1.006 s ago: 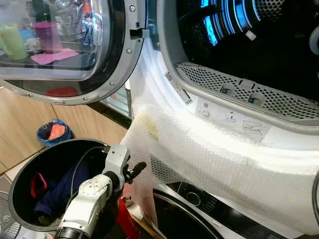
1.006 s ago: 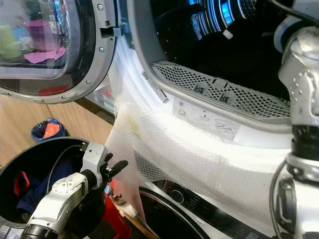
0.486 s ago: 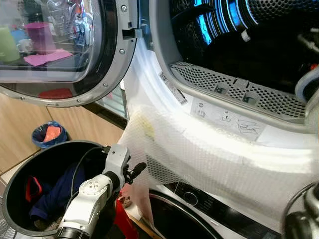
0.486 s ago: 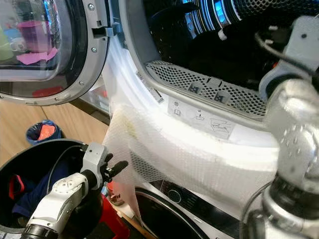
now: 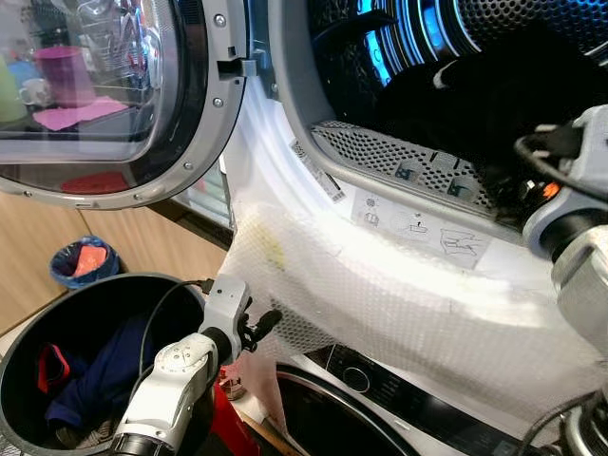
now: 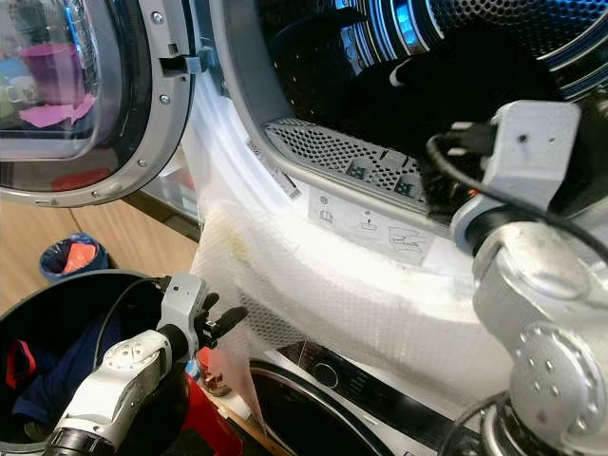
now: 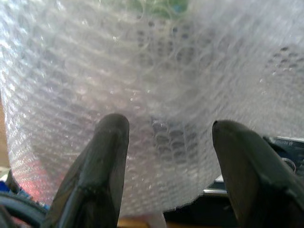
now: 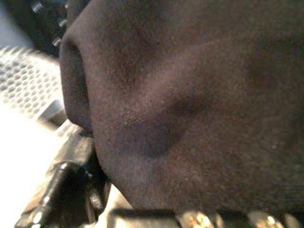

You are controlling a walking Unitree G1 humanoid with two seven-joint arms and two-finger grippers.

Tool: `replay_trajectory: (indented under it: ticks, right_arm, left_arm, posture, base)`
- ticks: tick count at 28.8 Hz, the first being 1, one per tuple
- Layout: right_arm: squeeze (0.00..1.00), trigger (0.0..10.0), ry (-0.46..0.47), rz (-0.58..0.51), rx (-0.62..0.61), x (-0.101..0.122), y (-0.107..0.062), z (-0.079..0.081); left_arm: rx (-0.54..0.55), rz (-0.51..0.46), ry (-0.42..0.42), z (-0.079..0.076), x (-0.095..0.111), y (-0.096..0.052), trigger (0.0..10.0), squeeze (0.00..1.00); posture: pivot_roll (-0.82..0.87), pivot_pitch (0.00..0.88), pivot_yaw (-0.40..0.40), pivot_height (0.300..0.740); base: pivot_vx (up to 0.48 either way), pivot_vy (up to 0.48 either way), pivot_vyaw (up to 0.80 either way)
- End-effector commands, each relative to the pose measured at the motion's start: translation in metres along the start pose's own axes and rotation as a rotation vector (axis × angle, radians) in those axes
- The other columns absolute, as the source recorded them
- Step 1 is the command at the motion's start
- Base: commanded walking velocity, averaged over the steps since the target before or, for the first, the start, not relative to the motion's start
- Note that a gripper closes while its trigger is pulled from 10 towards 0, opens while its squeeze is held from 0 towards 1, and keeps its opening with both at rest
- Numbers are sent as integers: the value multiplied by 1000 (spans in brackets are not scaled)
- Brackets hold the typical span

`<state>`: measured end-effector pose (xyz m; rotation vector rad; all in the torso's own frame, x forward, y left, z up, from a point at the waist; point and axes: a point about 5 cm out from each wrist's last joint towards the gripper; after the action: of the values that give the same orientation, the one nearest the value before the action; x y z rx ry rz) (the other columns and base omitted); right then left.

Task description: Clothes washing

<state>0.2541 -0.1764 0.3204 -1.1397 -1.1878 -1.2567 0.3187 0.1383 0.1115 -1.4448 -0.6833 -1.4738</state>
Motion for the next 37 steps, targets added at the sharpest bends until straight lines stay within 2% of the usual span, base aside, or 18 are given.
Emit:
replay_trajectory:
  ticks: [1,4,7,9,11,14,16,17,18,21,22,24,26,27,31,35,37]
  right_arm:
    - [0,10000,-27,32,68,-4,-5,7]
    - [0,10000,-55,-30,98,9,-19,-4]
    - [0,10000,-81,-70,125,16,-21,-5]
    - [0,10000,-88,-125,132,31,-11,-7]
    - [0,10000,-65,-138,129,37,2,-7]
    - [0,10000,-17,-156,120,50,33,-5]
    - [0,10000,45,-180,118,63,61,1]
    - [0,10000,94,-199,105,79,93,8]
    - [0,10000,159,-227,49,92,109,5]
    - [0,10000,214,-250,-24,103,121,0]
    - [0,10000,244,-299,-144,116,128,-12]
    - [0,10000,216,-338,-240,122,129,-23]
    - [0,10000,221,-281,-229,105,134,-25]
    - [0,10000,261,-208,-207,85,139,-24]
    - [0,10000,275,-142,-177,63,139,-20]
    - [0,10000,250,-145,-169,60,112,-16]
    - [0,10000,186,-130,-166,56,99,-15]
  left_arm:
    - [-9,2,-2,0,1,1,10000,0]
    - [-13,-1,-1,0,2,1,10000,0]
    - [-13,-4,-1,0,3,1,10000,0]
    - [-11,-8,-3,0,3,1,10000,0]
    - [-9,-12,-5,-1,4,2,10000,0]
    - [-8,-20,-8,-3,6,3,10000,0]
    - [-6,-25,-9,-3,7,3,10000,0]
    - [3,-26,-10,-2,7,3,10000,0]
    - [10,-29,-10,-1,8,3,10000,0]
    - [19,-33,-12,1,9,4,10000,0]
    - [17,-34,-7,1,10,6,10000,0]
    - [12,-36,-5,-1,11,6,10000,0]
    - [8,-37,-9,-2,10,5,10000,0]
    - [3,-33,-12,-3,10,5,10000,0]
    - [-10,-30,-11,-5,9,5,10000,0]
    - [-15,-30,-9,-4,10,5,10000,0]
    - [-19,-31,-7,-4,11,5,10000,0]
  posture:
    - [63,70,-53,740]
    - [63,69,-52,740]
    - [65,70,-54,740]
    - [65,68,-56,740]
    - [67,64,-59,740]
    - [83,55,-66,740]
    - [83,55,-66,740]
    - [86,52,-69,740]
    - [83,50,-61,740]
    - [78,54,-50,740]
    - [68,53,-49,740]
    - [69,53,-51,740]
    - [72,59,-57,740]
    - [73,64,-53,740]
    - [70,67,-51,740]
    - [66,70,-41,740]
    - [66,70,-41,740]
  base:
    - [0,0,0]
    - [0,0,0]
    - [0,0,0]
    - [0,0,0]
    - [0,0,0]
    - [0,0,0]
    - [0,0,0]
    - [0,0,0]
    - [0,0,0]
    - [0,0,0]
    - [0,0,0]
    - [0,0,0]
    - [0,0,0]
    - [0,0,0]
    - [0,0,0]
    - [0,0,0]
    - [0,0,0]
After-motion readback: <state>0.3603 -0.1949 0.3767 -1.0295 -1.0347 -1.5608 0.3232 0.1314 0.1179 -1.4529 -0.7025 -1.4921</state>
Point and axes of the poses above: a point about 5 cm out from each wrist's last joint towards the gripper, its own y axis pointing out of the wrist towards the gripper, its own x axis along the axis of the wrist's last joint, z = x × y, and after that the axes turned 10 degrees about y, right-handed
